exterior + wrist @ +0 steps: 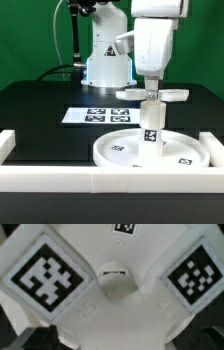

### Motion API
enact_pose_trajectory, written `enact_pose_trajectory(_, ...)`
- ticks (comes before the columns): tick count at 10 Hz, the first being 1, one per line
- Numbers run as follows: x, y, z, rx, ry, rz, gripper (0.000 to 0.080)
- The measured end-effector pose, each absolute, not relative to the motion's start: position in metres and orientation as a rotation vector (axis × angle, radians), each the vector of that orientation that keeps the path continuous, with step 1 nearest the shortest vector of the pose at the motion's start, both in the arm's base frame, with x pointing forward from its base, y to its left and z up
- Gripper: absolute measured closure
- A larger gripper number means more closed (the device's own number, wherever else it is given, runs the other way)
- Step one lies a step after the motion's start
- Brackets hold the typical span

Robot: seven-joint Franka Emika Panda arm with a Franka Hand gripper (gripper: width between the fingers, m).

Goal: Assemble round table

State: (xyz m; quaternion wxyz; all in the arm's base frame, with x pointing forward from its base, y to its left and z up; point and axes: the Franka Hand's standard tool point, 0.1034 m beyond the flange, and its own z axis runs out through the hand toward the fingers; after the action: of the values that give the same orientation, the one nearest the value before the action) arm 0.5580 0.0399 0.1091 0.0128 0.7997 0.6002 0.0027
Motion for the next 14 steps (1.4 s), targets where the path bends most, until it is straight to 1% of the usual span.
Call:
enact_pose_trajectory(2, 0.5571, 0.0387, 0.1063, 2.498, 1.865, 0.002, 0.0150)
enact_pose_trajectory(4, 0.5571, 0.0384, 0.1056, 2.499, 1.864, 0.001, 0.0354)
enact_pose_trajectory(9, 0.5571, 0.0372, 0.1055, 2.521, 1.835, 0.001, 0.0354)
enact_pose_trajectory(12, 0.5564, 0.0382, 0.1053, 2.798, 1.387, 0.004, 0.0353)
enact_pose_trajectory(14, 0.5558, 0.0414, 0.1052, 2.968, 0.981, 0.007, 0.0353)
